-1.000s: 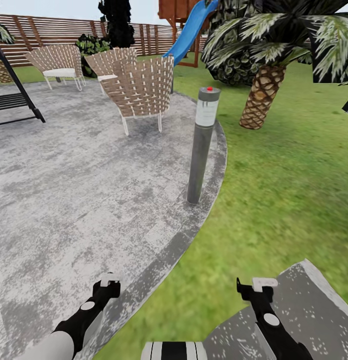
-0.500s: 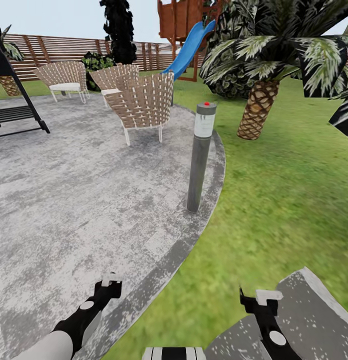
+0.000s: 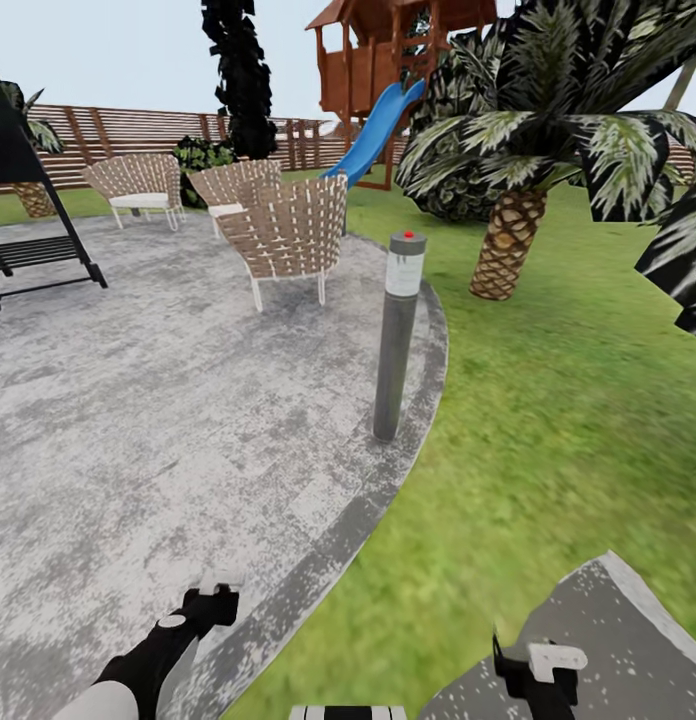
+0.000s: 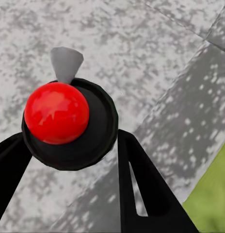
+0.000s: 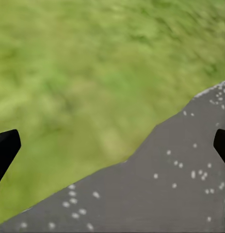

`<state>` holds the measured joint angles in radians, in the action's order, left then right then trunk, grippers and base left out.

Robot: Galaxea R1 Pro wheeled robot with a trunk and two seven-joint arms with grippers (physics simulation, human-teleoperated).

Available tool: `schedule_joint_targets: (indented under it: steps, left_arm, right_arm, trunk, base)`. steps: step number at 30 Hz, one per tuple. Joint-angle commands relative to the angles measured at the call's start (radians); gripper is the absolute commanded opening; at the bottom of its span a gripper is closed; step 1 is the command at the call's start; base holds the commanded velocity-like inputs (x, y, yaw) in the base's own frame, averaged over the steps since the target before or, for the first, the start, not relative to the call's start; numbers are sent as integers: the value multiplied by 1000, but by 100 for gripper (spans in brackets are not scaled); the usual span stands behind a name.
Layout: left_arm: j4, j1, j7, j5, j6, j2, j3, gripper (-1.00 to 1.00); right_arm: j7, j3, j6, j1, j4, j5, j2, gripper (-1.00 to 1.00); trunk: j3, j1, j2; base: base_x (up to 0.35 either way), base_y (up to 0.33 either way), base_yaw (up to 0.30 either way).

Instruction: Pick up the pesticide atomizer in the garden and spray insectifuge to fully cover both potted plants in the garden.

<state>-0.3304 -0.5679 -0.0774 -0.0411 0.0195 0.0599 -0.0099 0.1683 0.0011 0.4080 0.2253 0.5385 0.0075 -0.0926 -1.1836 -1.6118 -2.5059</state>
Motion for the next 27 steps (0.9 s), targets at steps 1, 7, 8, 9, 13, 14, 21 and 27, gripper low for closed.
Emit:
schedule_joint_targets:
  steps: [1, 7, 8, 9, 13, 14, 21, 27]
  left_arm:
    - [-3, 4, -2, -7, -3, 0, 0, -100]
    - [-13, 78, -10, 1, 4, 5, 10, -100]
    - [-11, 93, -11, 2, 14, 5, 11, -100]
    - [-10, 101, -11, 2, 25, 5, 11, -100]
    - [-6, 132, -11, 0, 70, 5, 11, -100]
    - [-6, 141, -10, 0, 76, 5, 11, -100]
    - [-5, 166, -8, 4, 84, 6, 11, -100]
    - [-2, 189, 2, 4, 103, 7, 14, -100]
  right_arm:
    - [2, 0, 3, 0, -2, 1, 0, 100]
    - [2, 1, 3, 0, -12, -3, 3, 100]
    - [2, 1, 2, 0, -13, -2, 5, 100]
    - [2, 2, 2, 0, -14, -2, 6, 100]
    - [3, 2, 2, 0, -15, -3, 15, 100]
    - [3, 2, 2, 0, -15, -4, 17, 100]
    - [2, 1, 3, 0, -17, -3, 33, 100]
    - [0, 3, 2, 0, -46, 0, 42, 100]
  trunk:
    - [5, 1, 0]
    - [34, 3, 1]
    - [38, 4, 2]
    - [42, 4, 2]
    - [58, 6, 3]
    - [62, 6, 3]
    - [89, 10, 5]
    - [112, 16, 13]
  base:
    - [0, 0, -61]
    - [0, 0, -130]
    - [0, 0, -47]
    - [0, 0, -30]
    - [0, 0, -11]
    - [0, 0, -3]
    - [0, 0, 0]
    - [0, 0, 0]
